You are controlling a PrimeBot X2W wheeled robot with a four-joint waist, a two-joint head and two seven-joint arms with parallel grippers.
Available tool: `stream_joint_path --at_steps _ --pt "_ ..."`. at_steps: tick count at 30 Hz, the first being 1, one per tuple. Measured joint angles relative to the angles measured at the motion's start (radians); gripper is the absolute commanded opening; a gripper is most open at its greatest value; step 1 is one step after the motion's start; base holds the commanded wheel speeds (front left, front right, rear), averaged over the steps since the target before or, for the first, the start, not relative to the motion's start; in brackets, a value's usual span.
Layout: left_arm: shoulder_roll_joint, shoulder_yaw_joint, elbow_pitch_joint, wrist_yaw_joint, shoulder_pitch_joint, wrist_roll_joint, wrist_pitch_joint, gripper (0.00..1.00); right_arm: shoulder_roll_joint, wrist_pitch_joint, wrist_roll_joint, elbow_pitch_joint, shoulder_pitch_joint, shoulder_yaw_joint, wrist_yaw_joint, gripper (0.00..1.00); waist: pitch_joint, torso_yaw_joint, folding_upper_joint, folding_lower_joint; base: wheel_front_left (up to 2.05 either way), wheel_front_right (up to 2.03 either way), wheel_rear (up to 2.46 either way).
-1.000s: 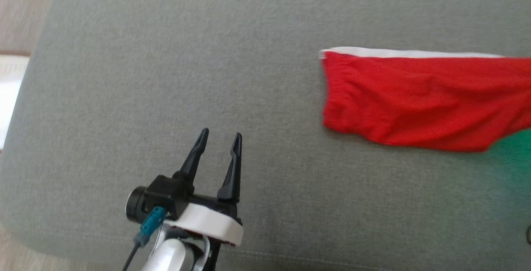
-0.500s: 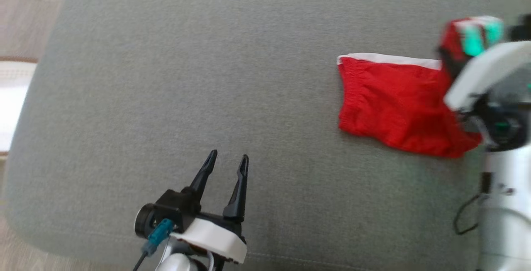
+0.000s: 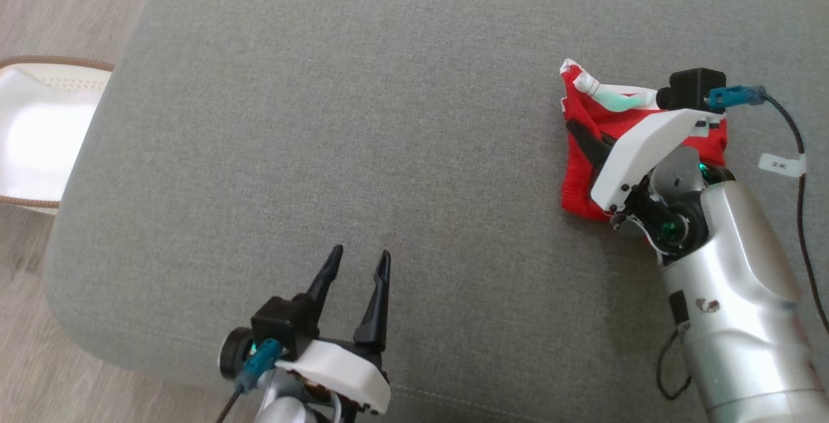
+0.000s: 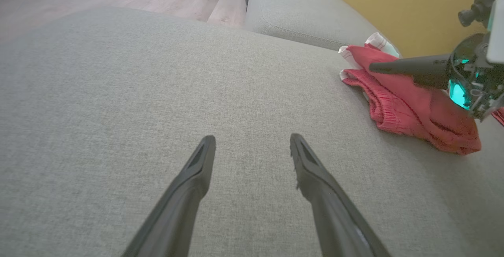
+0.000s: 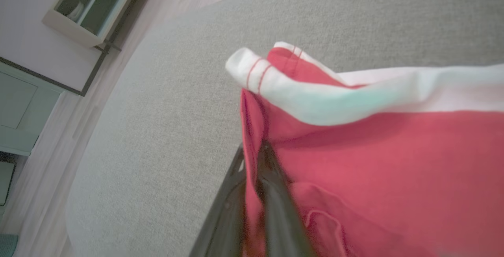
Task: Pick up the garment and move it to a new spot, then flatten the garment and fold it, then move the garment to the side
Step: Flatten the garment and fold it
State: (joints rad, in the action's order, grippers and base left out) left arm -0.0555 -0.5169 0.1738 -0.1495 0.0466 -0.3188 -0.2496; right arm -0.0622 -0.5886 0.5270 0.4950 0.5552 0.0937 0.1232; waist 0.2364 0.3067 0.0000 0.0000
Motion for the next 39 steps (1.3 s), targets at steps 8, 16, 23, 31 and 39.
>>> stream_joint_path --at_steps 8,16,23,31,39 --pt "0.000 -0.017 0.025 -0.001 -0.001 -0.020 0.000 1.00 -0.002 0.131 0.095 0.083 0.028 0.097 0.000 1.00 -0.026 -0.020 0.0000 0.0000 0.00 0.00 0.00" --pt "0.001 0.047 0.035 0.000 -0.026 0.002 0.000 1.00 -0.014 0.321 -0.001 -0.106 -0.120 0.128 0.000 1.00 -0.091 -0.094 0.0000 0.0000 0.00 0.00 0.00" --pt "0.001 0.113 -0.017 0.009 -0.088 0.058 0.000 1.00 -0.070 0.463 -0.170 -0.236 -0.330 -0.003 0.000 1.00 -0.147 -0.154 0.0000 0.0000 0.00 0.00 0.00" --pt "0.000 0.140 -0.082 0.010 -0.108 0.094 0.000 1.00 -0.098 0.605 -0.240 -0.200 -0.396 -0.093 0.000 0.02 -0.133 -0.160 0.0000 0.0000 0.00 0.00 0.00" --pt "0.000 0.134 -0.102 0.017 -0.091 0.098 0.000 1.00 -0.099 0.616 -0.255 -0.040 -0.237 0.010 0.000 0.00 -0.055 -0.116 0.0000 0.0000 0.00 0.00 0.00"
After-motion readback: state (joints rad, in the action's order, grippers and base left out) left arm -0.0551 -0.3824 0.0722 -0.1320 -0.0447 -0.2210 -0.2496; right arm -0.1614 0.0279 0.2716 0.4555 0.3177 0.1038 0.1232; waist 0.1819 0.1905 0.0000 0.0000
